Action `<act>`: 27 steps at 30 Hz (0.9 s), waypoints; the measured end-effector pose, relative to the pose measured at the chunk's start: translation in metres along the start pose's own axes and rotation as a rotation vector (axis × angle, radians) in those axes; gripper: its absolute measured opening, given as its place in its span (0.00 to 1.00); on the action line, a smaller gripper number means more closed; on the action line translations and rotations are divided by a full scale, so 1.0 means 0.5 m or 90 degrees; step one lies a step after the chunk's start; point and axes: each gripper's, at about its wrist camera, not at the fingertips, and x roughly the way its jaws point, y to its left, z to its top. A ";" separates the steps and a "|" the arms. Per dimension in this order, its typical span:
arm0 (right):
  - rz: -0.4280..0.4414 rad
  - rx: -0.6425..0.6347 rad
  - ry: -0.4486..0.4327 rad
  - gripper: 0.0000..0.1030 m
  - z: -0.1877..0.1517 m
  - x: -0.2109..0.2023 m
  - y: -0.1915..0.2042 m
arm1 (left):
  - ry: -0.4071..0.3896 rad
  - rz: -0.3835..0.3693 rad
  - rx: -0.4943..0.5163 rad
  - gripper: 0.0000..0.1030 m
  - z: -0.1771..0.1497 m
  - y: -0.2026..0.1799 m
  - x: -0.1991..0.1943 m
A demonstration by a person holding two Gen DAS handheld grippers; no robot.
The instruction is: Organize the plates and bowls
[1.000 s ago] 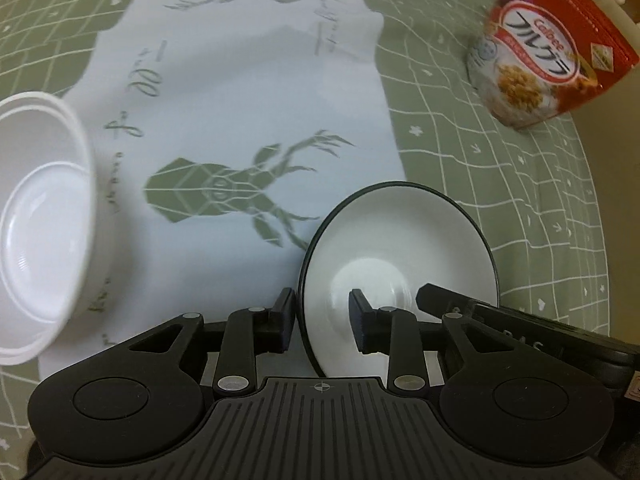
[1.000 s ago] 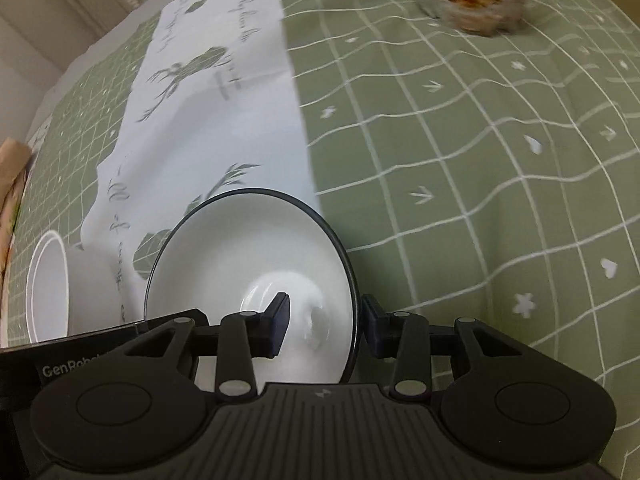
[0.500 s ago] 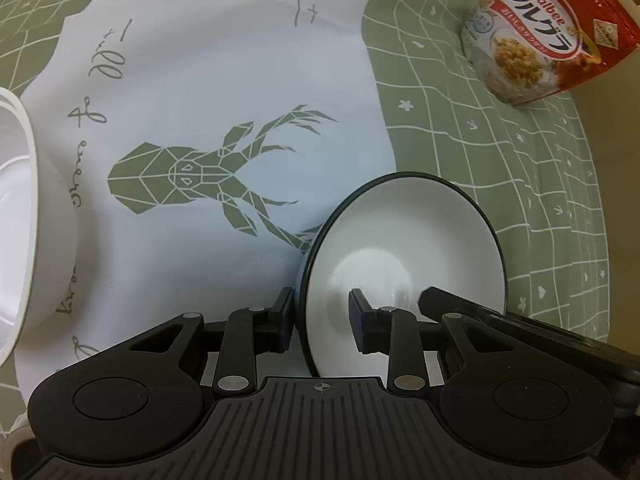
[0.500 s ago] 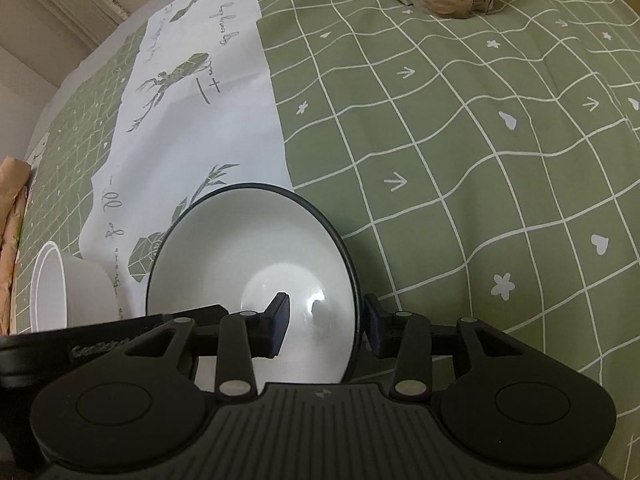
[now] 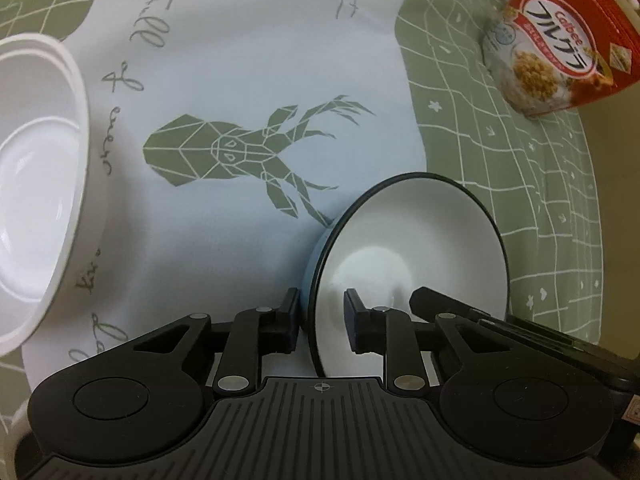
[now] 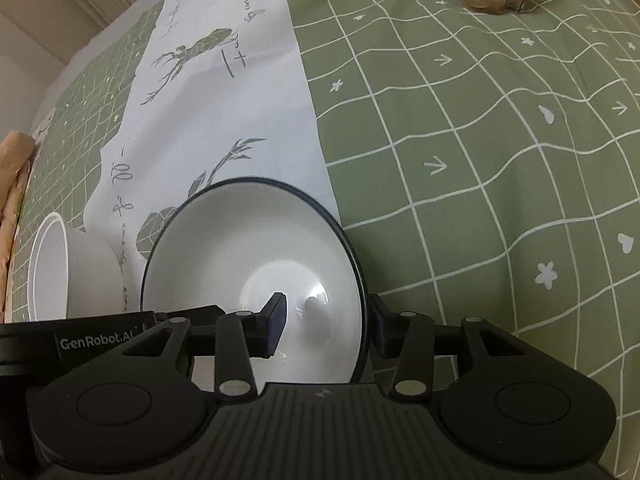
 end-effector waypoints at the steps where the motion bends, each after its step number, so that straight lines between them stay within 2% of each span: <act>1: 0.004 0.004 0.004 0.43 -0.001 0.003 -0.004 | 0.003 -0.002 0.003 0.25 0.000 0.000 0.004; 7: 0.056 0.064 0.059 0.42 -0.011 0.041 -0.037 | 0.027 -0.008 0.009 0.25 -0.001 -0.004 0.038; 14: 0.050 0.042 0.033 0.41 0.000 0.028 -0.029 | 0.022 -0.025 0.002 0.24 -0.003 -0.005 0.032; 17: 0.044 0.022 0.025 0.40 0.013 0.023 -0.022 | 0.022 -0.016 0.014 0.24 -0.003 -0.010 0.034; 22: 0.027 0.030 0.013 0.39 0.029 0.019 -0.038 | 0.027 -0.029 0.014 0.22 0.012 -0.005 0.051; 27: 0.028 0.032 0.035 0.38 0.029 0.040 -0.042 | 0.015 -0.022 0.026 0.24 0.020 -0.016 0.051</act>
